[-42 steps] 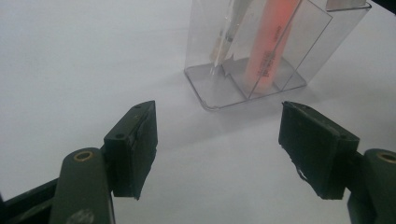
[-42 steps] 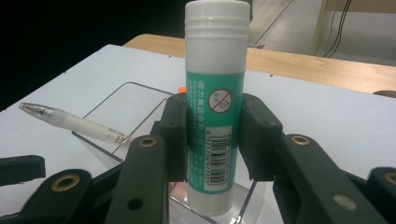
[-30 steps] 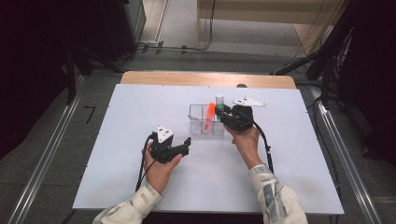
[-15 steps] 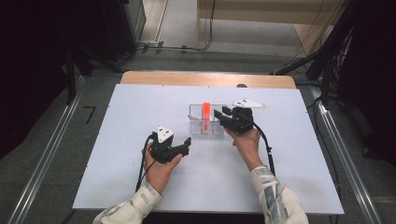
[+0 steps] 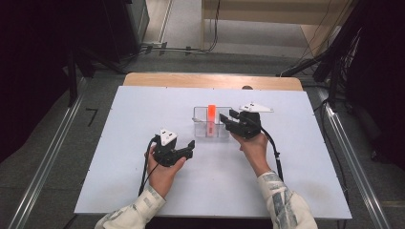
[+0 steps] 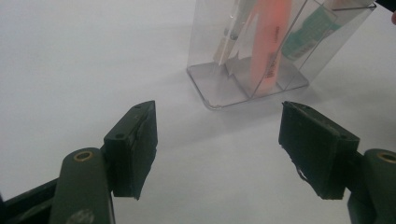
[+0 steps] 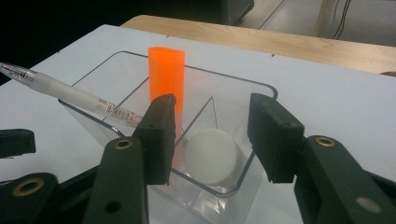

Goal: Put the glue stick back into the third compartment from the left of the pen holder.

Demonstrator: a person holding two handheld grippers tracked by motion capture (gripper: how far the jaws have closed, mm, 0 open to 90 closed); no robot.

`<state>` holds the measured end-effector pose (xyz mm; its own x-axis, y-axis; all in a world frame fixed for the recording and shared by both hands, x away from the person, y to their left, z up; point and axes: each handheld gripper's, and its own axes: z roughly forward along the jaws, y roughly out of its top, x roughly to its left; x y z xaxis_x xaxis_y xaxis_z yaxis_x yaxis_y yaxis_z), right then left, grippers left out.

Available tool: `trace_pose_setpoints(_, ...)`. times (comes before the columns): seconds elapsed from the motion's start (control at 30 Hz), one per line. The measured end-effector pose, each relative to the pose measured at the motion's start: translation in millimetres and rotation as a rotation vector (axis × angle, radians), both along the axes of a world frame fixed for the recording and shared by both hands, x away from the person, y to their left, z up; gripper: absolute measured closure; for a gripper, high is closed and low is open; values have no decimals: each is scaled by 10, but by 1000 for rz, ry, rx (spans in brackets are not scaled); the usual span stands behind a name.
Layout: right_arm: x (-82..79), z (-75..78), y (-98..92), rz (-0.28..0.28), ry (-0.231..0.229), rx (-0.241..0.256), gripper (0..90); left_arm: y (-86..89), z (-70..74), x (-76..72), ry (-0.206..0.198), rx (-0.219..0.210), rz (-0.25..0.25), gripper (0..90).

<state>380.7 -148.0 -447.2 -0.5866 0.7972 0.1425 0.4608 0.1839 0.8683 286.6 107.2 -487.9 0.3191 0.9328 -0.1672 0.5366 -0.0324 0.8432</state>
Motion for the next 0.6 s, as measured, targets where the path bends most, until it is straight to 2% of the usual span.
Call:
trace_pose_setpoints(0.07, -5, -1, -21, 0, -1, 2, 476, 3, -1, 1, 1, -2, 0, 287)
trace_pose_setpoints(0.17, -28, 1, -54, -5, 8, 10, 395, 9, 0, 2, 0, -4, 0, 286)
trace_pose_setpoints(0.3, -83, 18, -93, -13, -3, 4, 323, 12, 0, 2, 2, -3, 2, 287)
trace_pose_setpoints(0.6, -190, 25, -194, 3, -9, -20, 261, 21, -1, 4, 0, 0, 14, 286)
